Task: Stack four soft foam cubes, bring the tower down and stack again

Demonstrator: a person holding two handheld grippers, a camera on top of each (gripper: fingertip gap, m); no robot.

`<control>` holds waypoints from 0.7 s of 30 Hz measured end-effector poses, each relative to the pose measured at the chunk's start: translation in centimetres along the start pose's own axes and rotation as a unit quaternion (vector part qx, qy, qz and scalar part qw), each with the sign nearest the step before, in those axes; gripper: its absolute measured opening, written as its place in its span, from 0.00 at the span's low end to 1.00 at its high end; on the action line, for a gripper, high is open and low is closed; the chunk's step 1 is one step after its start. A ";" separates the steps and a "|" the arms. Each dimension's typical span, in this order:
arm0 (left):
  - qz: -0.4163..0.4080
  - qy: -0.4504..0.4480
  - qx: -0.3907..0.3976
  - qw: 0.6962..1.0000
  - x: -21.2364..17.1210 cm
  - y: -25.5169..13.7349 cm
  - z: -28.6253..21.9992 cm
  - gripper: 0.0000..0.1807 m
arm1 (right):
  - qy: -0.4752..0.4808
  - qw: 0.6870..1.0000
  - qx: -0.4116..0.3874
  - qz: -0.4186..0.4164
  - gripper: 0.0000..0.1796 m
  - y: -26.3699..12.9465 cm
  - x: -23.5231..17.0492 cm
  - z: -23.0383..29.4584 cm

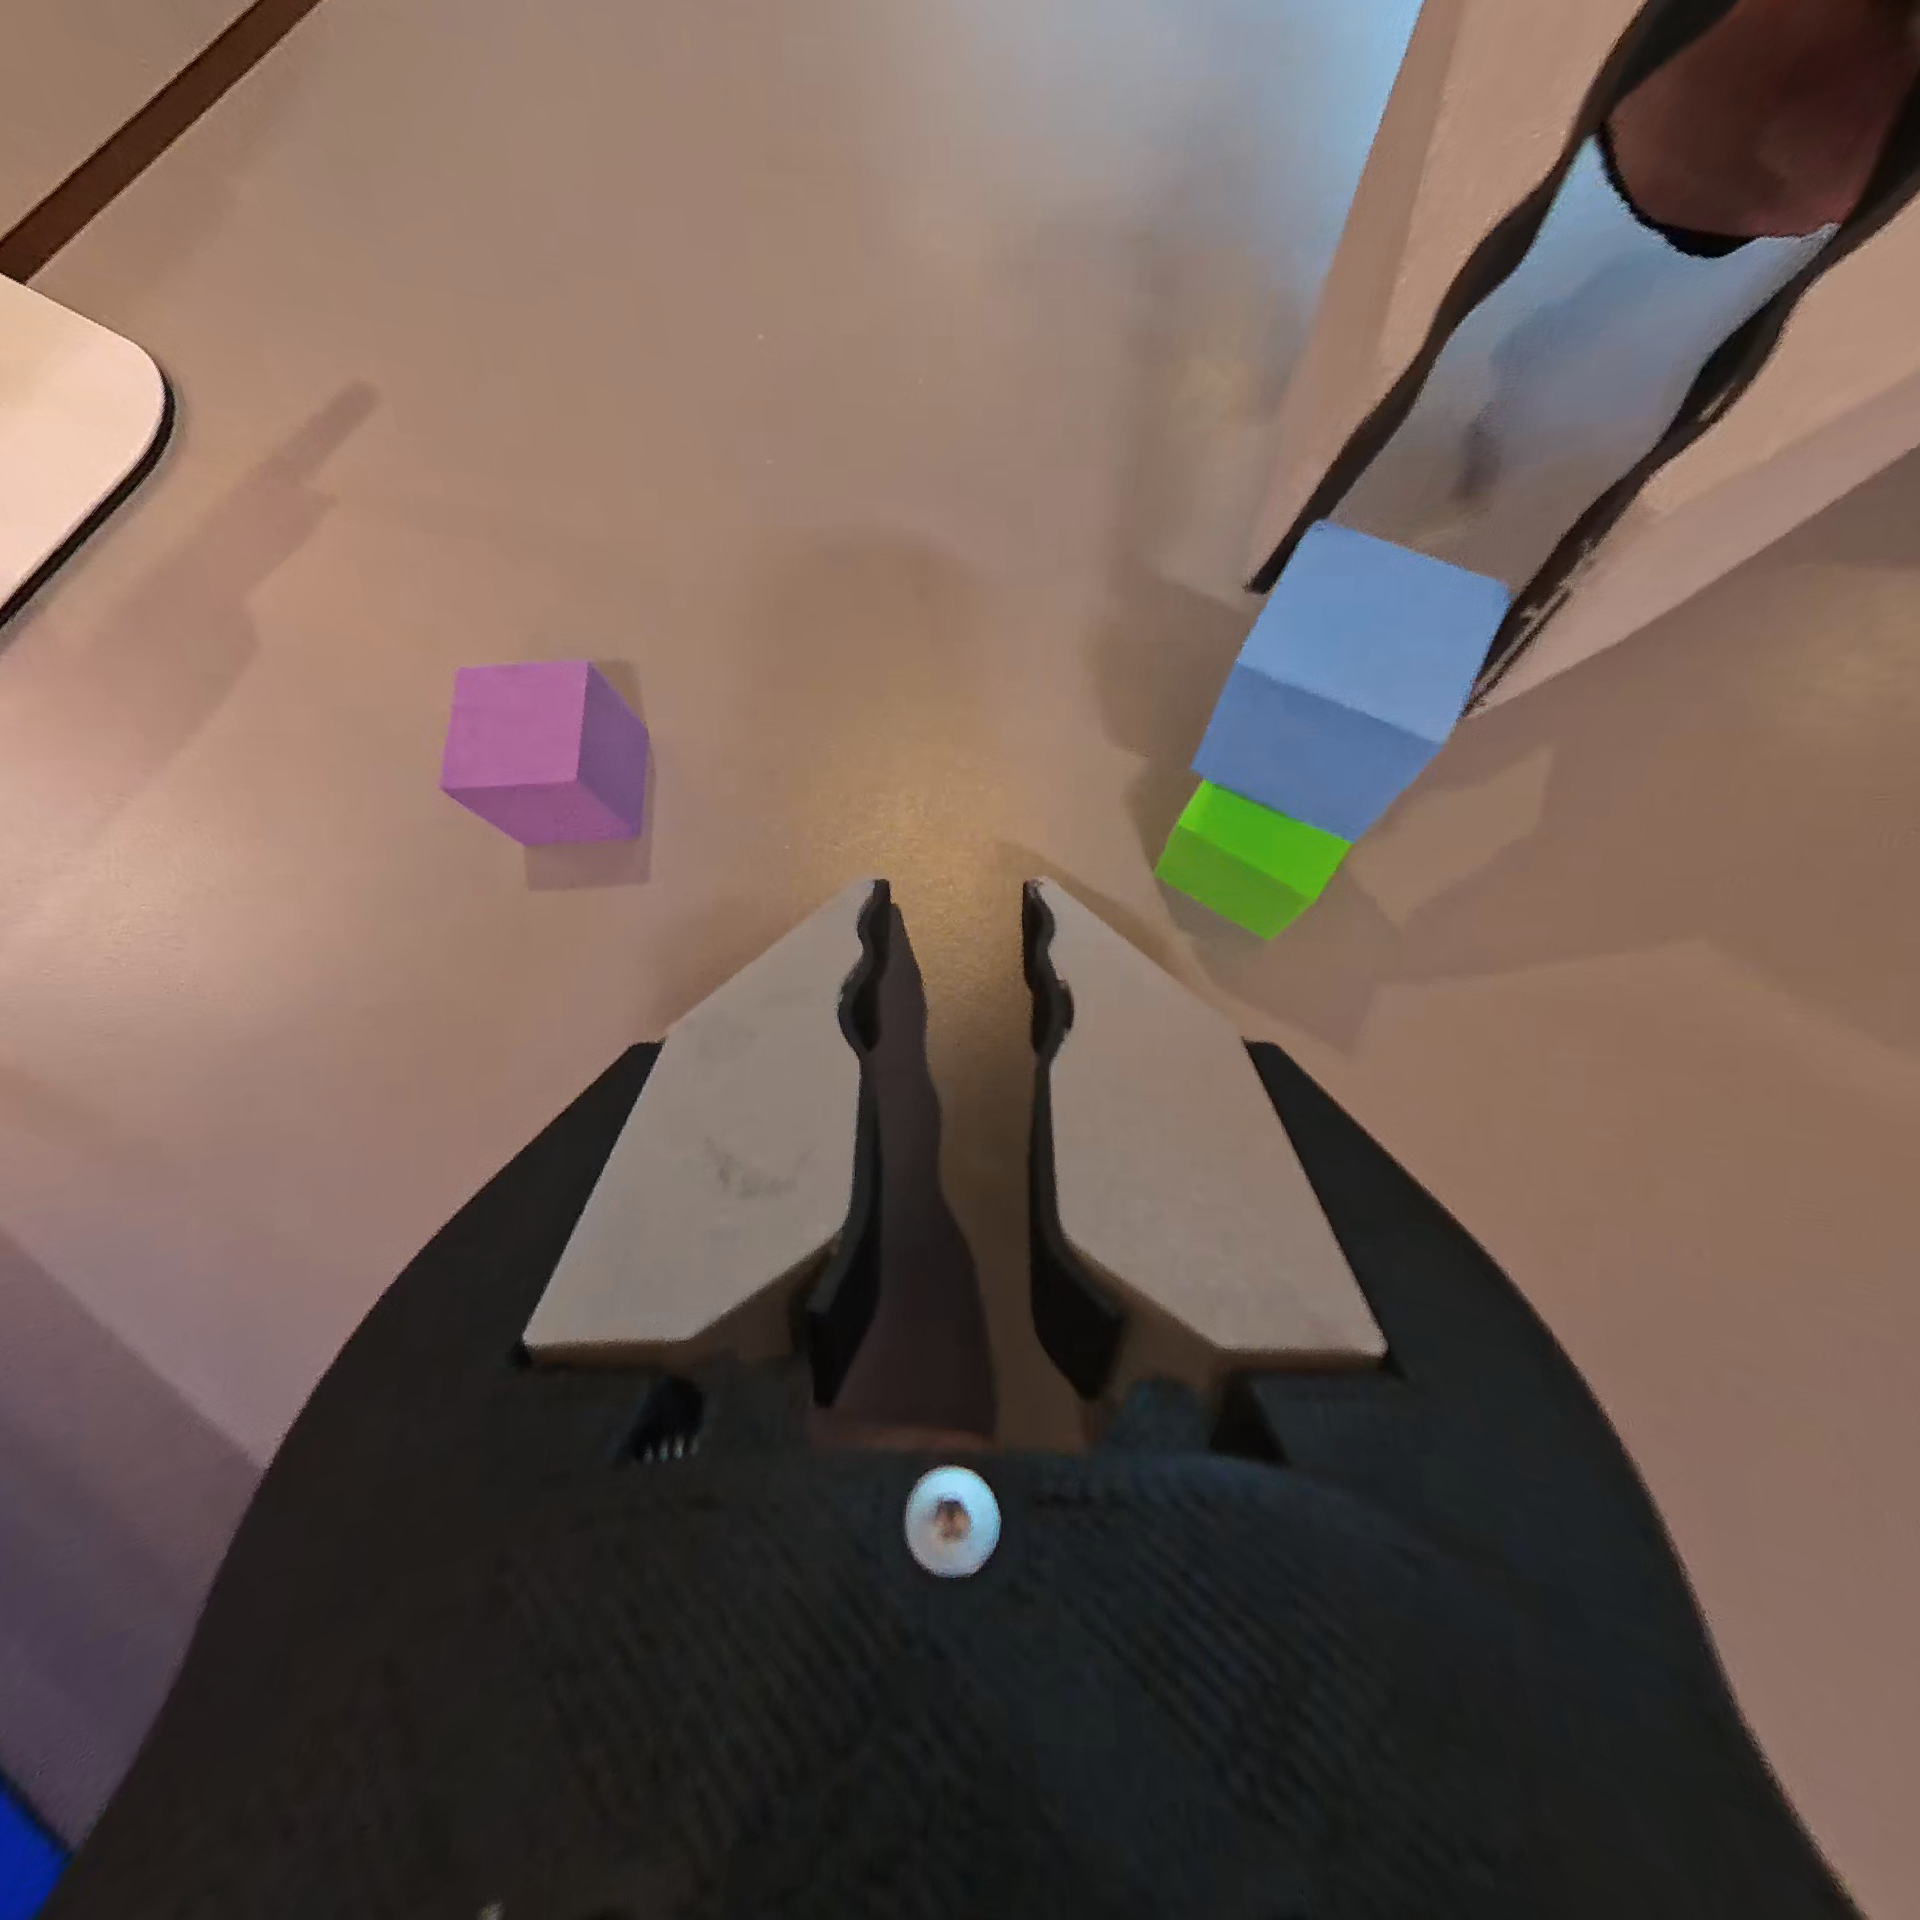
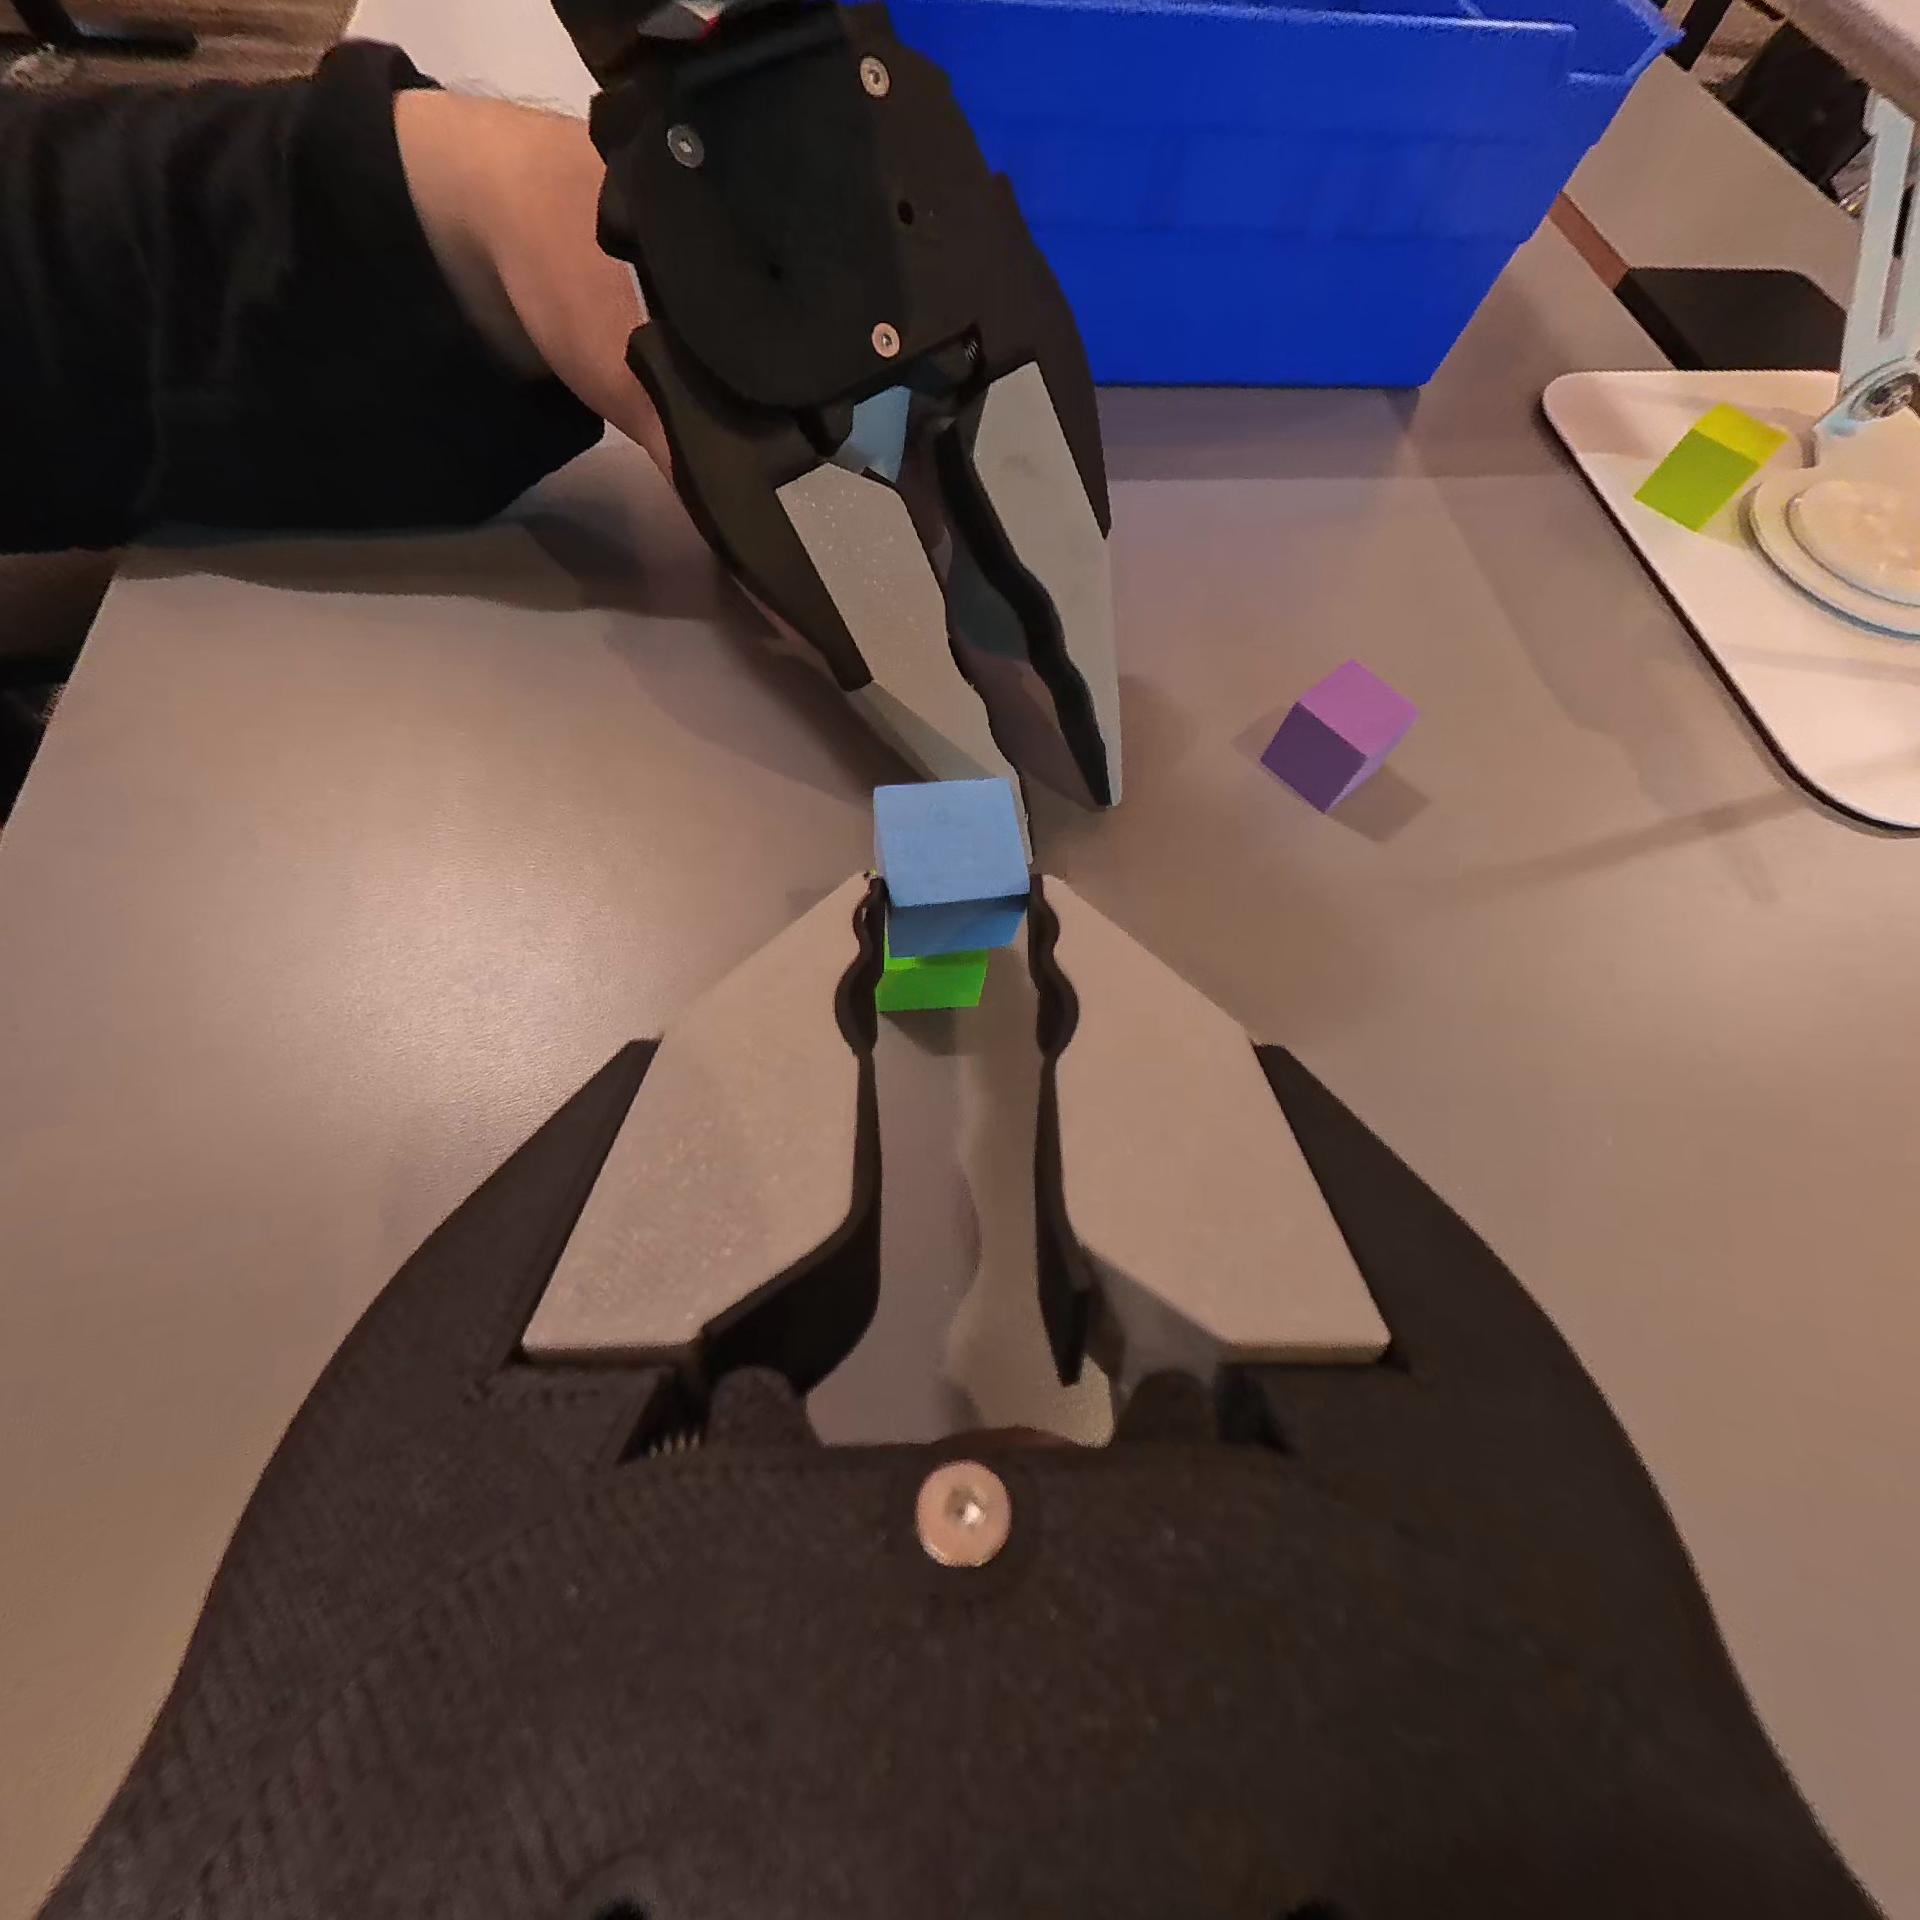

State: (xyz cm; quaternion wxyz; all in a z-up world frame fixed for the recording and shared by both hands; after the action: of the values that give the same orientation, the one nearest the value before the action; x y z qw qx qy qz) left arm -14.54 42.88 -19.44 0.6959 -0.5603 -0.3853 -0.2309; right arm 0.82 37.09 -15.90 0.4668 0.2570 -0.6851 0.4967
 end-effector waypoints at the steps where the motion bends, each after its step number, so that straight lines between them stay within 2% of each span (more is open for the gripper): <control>1: 0.000 0.002 0.000 1.000 0.0 0.0 0.0 0.12 | 0.001 1.000 0.000 0.001 0.14 0.1 0.0 0.0; 21: 0.000 0.013 -0.002 1.000 0.0 0.0 -0.3 0.10 | -0.007 1.000 -0.005 0.023 0.14 0.6 -0.2 0.4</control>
State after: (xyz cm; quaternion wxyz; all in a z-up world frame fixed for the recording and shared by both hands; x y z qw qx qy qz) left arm -14.46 42.59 -19.45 0.6995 -0.5587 -0.3761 -0.2392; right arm 0.24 36.90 -16.42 0.4519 0.2417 -0.6966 0.5022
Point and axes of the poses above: each gripper's, where its closed fingertips meet, y out along the fingers, x out of its top, z = x × y across the jaws, the point moved 9 cm from there along -y, back along the fingers, and after that the axes turned 5 degrees about -z, right-handed, at the moved point
